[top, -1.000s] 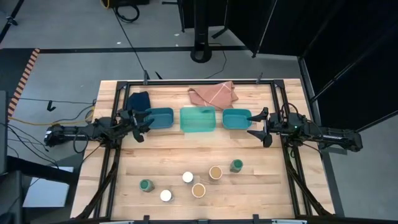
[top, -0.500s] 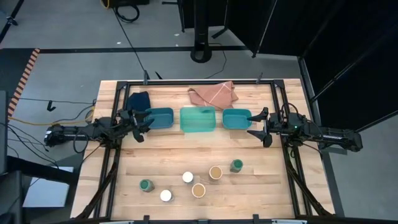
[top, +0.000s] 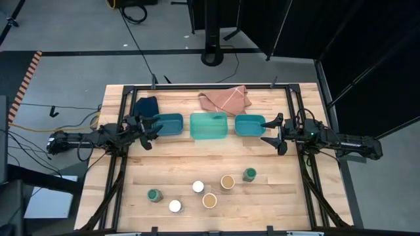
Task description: Sort spices by type
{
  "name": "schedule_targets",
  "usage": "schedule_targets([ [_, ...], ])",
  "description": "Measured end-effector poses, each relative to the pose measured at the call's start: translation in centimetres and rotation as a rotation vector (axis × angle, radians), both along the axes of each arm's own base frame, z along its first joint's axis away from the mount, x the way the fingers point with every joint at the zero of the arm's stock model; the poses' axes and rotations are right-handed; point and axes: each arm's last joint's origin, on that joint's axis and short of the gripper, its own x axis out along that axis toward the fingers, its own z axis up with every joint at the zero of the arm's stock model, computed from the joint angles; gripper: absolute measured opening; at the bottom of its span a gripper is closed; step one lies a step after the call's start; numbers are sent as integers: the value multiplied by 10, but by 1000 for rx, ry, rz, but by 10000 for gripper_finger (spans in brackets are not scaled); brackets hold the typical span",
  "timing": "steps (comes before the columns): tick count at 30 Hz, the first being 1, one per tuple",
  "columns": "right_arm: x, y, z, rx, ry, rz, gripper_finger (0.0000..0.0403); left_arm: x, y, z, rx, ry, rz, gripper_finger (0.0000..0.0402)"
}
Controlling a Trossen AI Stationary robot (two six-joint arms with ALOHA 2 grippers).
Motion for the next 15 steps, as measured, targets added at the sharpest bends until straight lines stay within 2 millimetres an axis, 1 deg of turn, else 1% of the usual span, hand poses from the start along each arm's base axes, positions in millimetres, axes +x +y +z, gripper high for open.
schedule_targets([
  [10,0,0,0,0,0,0,325,0,0,0,0,-5,0,224],
  [15,0,0,0,0,0,0,324,-1,0,4,-1,-46,0,224],
])
